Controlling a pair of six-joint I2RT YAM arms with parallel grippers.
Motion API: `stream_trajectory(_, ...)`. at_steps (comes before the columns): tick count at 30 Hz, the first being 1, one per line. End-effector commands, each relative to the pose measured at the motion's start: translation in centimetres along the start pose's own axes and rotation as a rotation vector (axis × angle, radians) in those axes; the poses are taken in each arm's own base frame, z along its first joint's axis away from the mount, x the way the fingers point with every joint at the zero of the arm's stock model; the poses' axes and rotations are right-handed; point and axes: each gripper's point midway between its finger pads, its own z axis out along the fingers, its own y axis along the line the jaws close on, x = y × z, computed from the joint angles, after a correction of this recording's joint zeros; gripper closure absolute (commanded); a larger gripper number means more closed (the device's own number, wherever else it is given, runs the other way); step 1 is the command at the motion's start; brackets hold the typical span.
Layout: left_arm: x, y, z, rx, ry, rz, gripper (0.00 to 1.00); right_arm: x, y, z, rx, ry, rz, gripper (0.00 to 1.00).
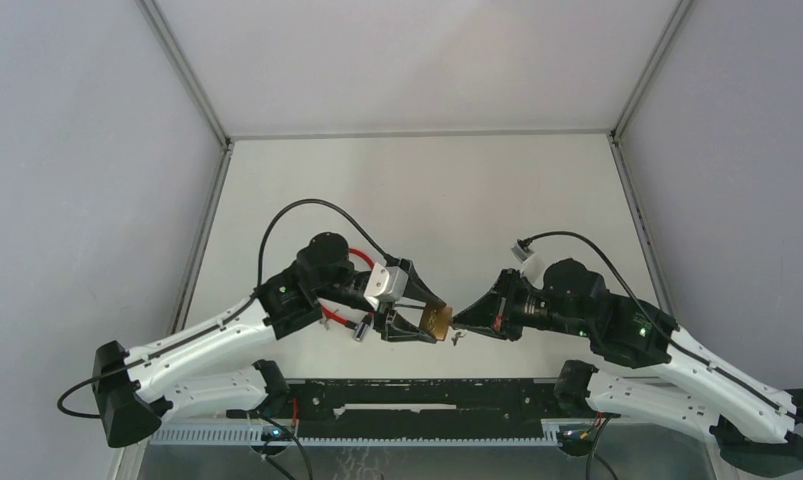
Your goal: Unlock with the key
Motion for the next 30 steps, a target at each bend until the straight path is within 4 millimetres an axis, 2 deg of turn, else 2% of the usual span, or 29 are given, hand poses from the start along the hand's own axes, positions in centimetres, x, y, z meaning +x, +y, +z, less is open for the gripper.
stream_trajectory(1, -5.7, 0.3, -0.3, -0.032, -0.132, 0.185, 1.0, -0.4, 2.2, 0.6, -0.065, -0.012, 0.011, 1.0)
stream_trajectory(6, -6.2, 0.4, -0.2, -0.029, -0.147, 0.194, 1.0, -0.6, 2.4, 1.1, -0.068, -0.017, 0.013, 1.0)
stream_trajectory(11, -5.9, 0.6, -0.1, -0.033, -0.136, 0.196, 1.0, -0.9, 2.8, 0.7, -0.092, -0.02, 0.007, 0.99)
stream_trajectory(14, -5.2, 0.8, -0.1, -0.043, -0.108, 0.201, 1.0, -1.1, 2.9, -0.2, -0.111, -0.025, 0.002, 0.76)
stream_trajectory(16, -4.5, 0.9, -0.1, -0.045, -0.09, 0.201, 1.0, -1.3, 2.7, -1.0, -0.118, -0.038, 0.005, 0.68)
stream_trajectory(20, -3.5, 1.0, 0.0, -0.04, -0.066, 0.194, 1.0, -1.2, 2.5, -2.3, -0.135, -0.039, 0.005, 0.63)
stream_trajectory(30, -3.5, 1.2, 0.2, -0.042, -0.069, 0.194, 1.0, -0.6, 1.2, -1.4, -0.072, -0.002, -0.012, 0.57)
